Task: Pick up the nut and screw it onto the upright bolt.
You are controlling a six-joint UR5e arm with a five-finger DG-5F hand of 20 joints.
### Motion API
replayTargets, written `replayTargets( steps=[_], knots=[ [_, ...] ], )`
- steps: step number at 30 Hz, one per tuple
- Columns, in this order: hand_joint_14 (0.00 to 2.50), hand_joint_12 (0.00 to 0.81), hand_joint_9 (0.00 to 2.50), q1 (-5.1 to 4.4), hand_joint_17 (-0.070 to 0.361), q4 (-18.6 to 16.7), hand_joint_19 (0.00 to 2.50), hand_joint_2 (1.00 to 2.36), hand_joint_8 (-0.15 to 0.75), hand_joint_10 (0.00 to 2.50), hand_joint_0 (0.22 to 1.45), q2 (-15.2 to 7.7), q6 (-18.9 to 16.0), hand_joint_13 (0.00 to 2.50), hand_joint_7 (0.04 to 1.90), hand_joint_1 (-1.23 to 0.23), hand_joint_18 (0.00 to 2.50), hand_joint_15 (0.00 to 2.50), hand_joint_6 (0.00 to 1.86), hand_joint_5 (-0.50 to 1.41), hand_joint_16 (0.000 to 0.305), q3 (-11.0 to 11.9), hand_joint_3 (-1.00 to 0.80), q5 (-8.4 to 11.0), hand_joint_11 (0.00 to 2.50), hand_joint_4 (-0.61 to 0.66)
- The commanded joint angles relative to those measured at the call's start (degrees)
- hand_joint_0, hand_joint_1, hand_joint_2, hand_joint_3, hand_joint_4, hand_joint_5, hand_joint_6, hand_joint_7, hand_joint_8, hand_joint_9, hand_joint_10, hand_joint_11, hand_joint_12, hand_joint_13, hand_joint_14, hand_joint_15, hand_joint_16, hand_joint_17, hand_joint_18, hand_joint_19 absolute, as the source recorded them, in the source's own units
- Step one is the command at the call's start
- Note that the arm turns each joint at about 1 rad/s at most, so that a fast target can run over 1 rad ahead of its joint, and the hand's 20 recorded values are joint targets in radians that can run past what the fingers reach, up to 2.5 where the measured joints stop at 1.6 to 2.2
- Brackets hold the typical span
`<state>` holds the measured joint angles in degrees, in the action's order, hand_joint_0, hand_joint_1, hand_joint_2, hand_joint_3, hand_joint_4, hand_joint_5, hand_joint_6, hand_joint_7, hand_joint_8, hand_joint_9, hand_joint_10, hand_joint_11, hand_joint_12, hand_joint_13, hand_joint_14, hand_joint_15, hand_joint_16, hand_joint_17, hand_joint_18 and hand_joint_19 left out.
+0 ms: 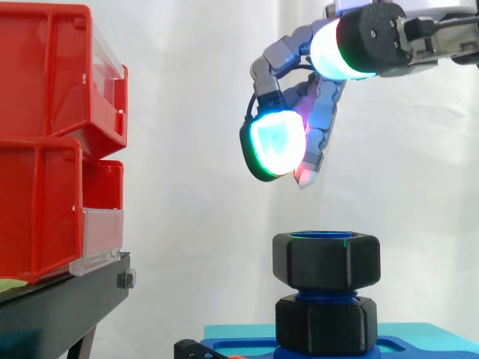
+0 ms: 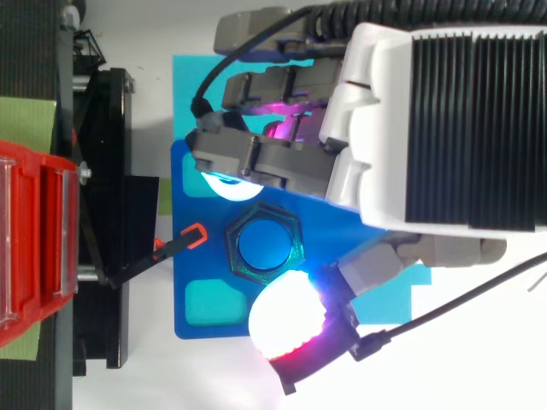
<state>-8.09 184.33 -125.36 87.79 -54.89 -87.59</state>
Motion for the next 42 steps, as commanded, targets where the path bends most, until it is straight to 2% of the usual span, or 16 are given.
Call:
replayTargets(
  steps=[1,5,10,15,17,18,22,28,42],
  knots=[
    [0.00,0.224,1.01,-0.17,0.043,-0.29,0.00,1.00,0.268,0.00,0.52,-0.06,0.01,0.79,1.05,-0.19,0.46,0.00,0.50,-0.07,0.019,0.13,-0.50,-0.03,0.00,0.27],
    [0.00,0.226,0.97,-0.61,0.044,-2.05,0.00,1.00,0.260,0.00,0.52,-0.41,-0.08,0.78,0.96,-0.18,0.45,0.00,0.50,-0.08,0.020,-0.04,-0.50,0.05,0.00,0.27],
    [0.00,0.223,0.96,-1.66,0.045,-6.44,0.00,1.00,0.255,0.00,0.52,-0.50,-0.25,0.76,0.92,-0.18,0.44,0.00,0.50,-0.08,0.020,-2.24,-0.50,2.52,0.00,0.27],
    [0.00,0.229,0.91,-2.81,0.047,-11.01,0.00,1.00,0.252,0.00,0.52,-0.50,-1.92,0.73,0.87,-0.18,0.42,0.00,0.50,-0.08,0.021,-5.23,-0.50,4.01,0.00,0.26],
    [0.00,0.230,0.90,-3.33,0.047,-12.33,0.00,1.00,0.248,0.00,0.52,-0.50,-2.72,0.72,0.85,-0.18,0.42,0.00,0.50,-0.09,0.021,-6.55,-0.50,4.89,0.00,0.25],
    [0.00,0.230,0.90,-4.30,0.048,-13.82,0.00,1.00,0.249,0.00,0.52,-0.50,-3.86,0.72,0.84,-0.18,0.41,0.00,0.50,-0.09,0.021,-7.69,-0.50,7.09,0.00,0.25],
    [0.00,0.234,0.85,-4.92,0.050,-13.82,0.00,1.00,0.239,0.00,0.52,-0.50,-4.21,0.70,0.83,-0.21,0.39,0.00,0.50,-0.09,0.022,-7.69,-0.50,7.44,0.00,0.23],
    [0.00,0.243,0.78,-5.18,0.053,-13.47,0.00,1.00,0.230,0.00,0.51,-0.50,-4.21,0.66,0.80,-0.22,0.35,0.00,0.50,-0.11,0.023,-7.69,-0.50,7.44,0.00,0.19],
    [0.00,0.256,0.69,-4.92,0.057,-9.25,0.00,1.00,0.226,0.00,0.51,-0.50,-4.21,0.61,0.78,-0.22,0.31,0.00,0.50,-0.12,0.025,-7.69,-0.50,6.82,0.00,0.18]
  ],
)
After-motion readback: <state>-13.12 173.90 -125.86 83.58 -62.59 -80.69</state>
